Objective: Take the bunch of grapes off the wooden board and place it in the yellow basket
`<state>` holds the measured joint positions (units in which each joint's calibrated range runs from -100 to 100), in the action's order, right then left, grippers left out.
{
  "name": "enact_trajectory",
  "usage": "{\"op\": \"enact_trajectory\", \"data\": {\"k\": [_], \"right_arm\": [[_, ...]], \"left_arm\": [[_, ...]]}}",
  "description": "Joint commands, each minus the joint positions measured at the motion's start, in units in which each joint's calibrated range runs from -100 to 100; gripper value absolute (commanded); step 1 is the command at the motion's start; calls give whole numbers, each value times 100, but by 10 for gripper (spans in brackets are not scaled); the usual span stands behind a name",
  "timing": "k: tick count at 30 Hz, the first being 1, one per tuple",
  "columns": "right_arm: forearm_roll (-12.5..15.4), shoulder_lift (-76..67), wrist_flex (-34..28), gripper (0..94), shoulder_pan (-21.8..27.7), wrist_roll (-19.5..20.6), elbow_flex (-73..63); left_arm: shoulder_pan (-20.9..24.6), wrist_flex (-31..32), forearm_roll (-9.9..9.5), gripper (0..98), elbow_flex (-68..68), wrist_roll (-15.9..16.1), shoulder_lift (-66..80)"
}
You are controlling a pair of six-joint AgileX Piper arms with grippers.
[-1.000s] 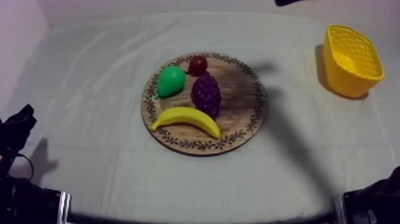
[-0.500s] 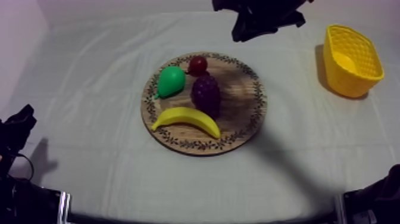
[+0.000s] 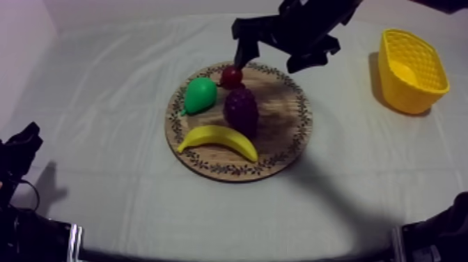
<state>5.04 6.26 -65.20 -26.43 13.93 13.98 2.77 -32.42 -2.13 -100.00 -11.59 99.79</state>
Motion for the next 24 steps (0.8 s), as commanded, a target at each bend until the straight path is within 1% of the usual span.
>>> {"op": "enact_trajectory", "data": {"k": [1, 7, 15, 20, 24], "right_arm": [[-28, 245, 75, 848, -4, 20, -21], [-44, 988, 244, 881, -7, 68, -186], [-32, 1996, 478, 903, -7, 102, -593], [-122, 2486, 569, 916, -75, 191, -809], [-152, 2726, 735, 905, -130, 226, -845]], "left_arm": [[2, 1, 0, 1, 0, -1, -5], [2, 1, 0, 1, 0, -1, -5], [2, 1, 0, 1, 0, -1, -5], [2, 1, 0, 1, 0, -1, -5], [2, 1, 0, 1, 0, -1, -5]]}}
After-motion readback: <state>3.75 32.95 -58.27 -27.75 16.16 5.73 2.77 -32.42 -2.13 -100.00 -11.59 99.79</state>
